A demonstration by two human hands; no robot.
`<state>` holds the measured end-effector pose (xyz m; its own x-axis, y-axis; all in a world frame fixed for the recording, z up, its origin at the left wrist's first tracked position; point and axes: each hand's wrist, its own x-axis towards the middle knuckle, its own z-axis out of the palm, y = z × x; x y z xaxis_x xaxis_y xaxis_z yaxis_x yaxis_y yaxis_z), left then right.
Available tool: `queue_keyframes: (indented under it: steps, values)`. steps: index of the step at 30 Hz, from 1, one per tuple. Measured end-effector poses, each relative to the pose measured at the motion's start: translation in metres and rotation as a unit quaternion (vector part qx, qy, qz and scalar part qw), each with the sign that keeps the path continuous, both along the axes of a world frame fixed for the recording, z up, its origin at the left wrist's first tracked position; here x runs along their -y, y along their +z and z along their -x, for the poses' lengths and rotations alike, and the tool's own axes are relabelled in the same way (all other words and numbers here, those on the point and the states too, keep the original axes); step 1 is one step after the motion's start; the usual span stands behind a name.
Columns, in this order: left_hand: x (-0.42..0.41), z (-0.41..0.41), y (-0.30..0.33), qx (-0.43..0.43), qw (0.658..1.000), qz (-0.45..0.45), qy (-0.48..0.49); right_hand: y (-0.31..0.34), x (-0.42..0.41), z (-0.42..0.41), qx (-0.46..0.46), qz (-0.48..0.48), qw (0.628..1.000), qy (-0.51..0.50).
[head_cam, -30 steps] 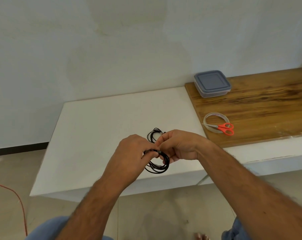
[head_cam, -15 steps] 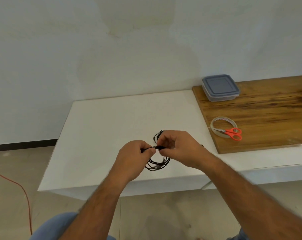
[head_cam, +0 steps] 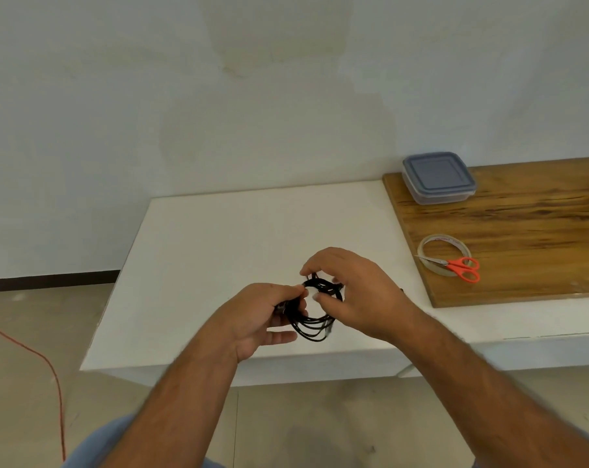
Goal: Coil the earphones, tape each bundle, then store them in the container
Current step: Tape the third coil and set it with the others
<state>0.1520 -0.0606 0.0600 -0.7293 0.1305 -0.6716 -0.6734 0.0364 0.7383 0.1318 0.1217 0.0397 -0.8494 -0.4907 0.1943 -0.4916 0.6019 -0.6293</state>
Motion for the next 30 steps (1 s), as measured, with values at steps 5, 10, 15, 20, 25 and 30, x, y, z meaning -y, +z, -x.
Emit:
queue_keyframes:
  steps: [5, 10, 15, 20, 25, 30]
  values:
    - [0.001, 0.001, 0.000, -0.012, 1.000, 0.018, 0.001, -0.001, 0.000, 0.000, -0.053, -0.005, 0.999, 0.006]
    - [0.001, 0.001, -0.001, -0.037, 0.998, 0.046, -0.003, 0.000, 0.000, 0.000, -0.043, 0.000, 0.999, 0.012]
    - [0.002, 0.001, 0.000, -0.042, 0.998, 0.046, 0.007, 0.002, 0.001, -0.002, -0.023, 0.013, 1.000, -0.011]
    - [-0.003, 0.000, -0.003, -0.093, 0.987, 0.130, -0.005, 0.001, 0.002, -0.002, -0.012, 0.009, 1.000, -0.015]
    - [-0.009, -0.001, -0.006, -0.165, 0.964, 0.205, -0.034, -0.003, 0.005, -0.003, 0.030, 0.064, 0.997, -0.043]
    - [-0.010, -0.003, -0.006, -0.204, 0.949, 0.229, -0.072, -0.001, 0.007, 0.001, 0.213, 0.183, 0.954, -0.106]
